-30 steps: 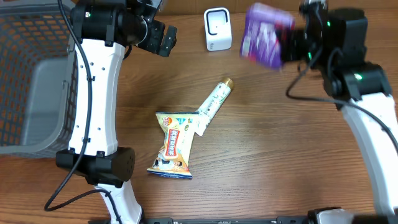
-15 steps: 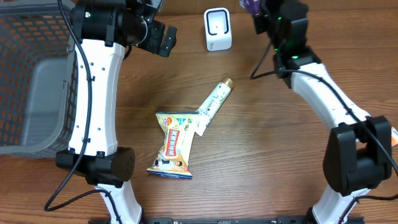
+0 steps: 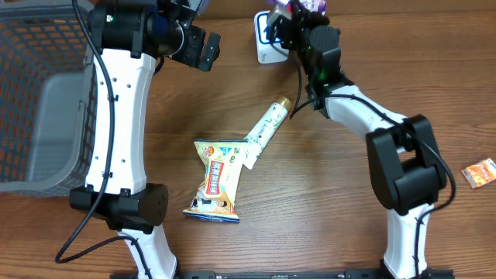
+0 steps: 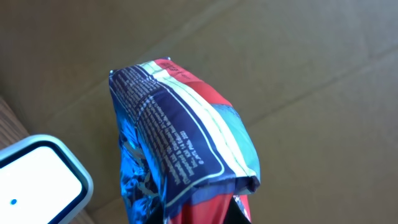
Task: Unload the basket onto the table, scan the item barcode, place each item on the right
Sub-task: 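Hold the purple packet above the white scanner with the right gripper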
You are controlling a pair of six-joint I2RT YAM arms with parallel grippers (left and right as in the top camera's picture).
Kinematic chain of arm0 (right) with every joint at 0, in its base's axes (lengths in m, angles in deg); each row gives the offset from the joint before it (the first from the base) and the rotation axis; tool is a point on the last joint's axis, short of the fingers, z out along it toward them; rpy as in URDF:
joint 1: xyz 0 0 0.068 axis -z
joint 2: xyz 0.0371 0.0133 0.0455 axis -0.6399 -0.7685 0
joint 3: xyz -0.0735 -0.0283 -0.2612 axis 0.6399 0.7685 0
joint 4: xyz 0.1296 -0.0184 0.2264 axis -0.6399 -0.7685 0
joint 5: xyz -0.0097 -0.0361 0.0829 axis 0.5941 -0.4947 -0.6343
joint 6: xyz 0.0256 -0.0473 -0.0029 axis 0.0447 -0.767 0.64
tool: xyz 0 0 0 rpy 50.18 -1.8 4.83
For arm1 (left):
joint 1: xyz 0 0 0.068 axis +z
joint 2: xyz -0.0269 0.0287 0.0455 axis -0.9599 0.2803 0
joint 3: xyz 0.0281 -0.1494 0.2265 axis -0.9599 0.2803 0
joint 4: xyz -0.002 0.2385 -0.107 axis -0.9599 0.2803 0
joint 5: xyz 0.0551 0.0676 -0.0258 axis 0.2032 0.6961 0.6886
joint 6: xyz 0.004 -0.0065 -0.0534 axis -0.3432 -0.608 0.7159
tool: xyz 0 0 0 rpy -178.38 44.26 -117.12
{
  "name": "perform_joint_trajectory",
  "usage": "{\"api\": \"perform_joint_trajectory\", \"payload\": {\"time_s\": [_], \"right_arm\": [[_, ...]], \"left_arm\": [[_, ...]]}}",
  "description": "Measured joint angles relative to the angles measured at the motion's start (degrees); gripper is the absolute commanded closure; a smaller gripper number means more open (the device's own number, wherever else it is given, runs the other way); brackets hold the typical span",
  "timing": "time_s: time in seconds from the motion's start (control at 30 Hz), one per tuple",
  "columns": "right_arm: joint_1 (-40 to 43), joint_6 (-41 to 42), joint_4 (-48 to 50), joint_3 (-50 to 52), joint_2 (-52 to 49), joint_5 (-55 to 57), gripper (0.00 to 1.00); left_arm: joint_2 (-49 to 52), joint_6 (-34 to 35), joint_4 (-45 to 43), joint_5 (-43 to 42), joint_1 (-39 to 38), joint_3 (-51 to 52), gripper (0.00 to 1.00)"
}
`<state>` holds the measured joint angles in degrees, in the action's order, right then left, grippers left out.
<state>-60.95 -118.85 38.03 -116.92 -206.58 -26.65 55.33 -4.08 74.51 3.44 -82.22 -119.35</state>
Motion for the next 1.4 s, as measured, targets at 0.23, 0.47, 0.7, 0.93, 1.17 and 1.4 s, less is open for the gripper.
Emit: {"api": "perform_joint_trajectory", "payload": {"time_s": [0.23,0.47,0.7,0.93,1.17,1.4], "right_arm": [[-1.6,-5.2,4.2,0.0,-5.4,-1.3,0.96],[-2.4,-6.8,4.2,0.0,-6.6,-2.1,0.96],[-2.4,-11.7,5.3,0.0,-6.7,-3.0,0.96],[-2.4,-16.8,5.5,0.0,-6.7,-5.1,0.96],[-2.4,-20.1,5.6,0.0,-6.7,-6.1,0.96],[-2.4,-21.7,6.8,0.0,-6.7,-7.1,0.96]], "left_arm": [[0.0,0.0,0.0,0.0,0.0,0.0,0.0],[0.0,0.0,0.0,0.0,0.0,0.0,0.0],[0.0,0.0,0.0,0.0,0.0,0.0,0.0],[0.0,0.0,0.0,0.0,0.0,0.0,0.0],[0.0,0.0,0.0,0.0,0.0,0.0,0.0],[0.0,0.0,0.0,0.0,0.0,0.0,0.0]]}}
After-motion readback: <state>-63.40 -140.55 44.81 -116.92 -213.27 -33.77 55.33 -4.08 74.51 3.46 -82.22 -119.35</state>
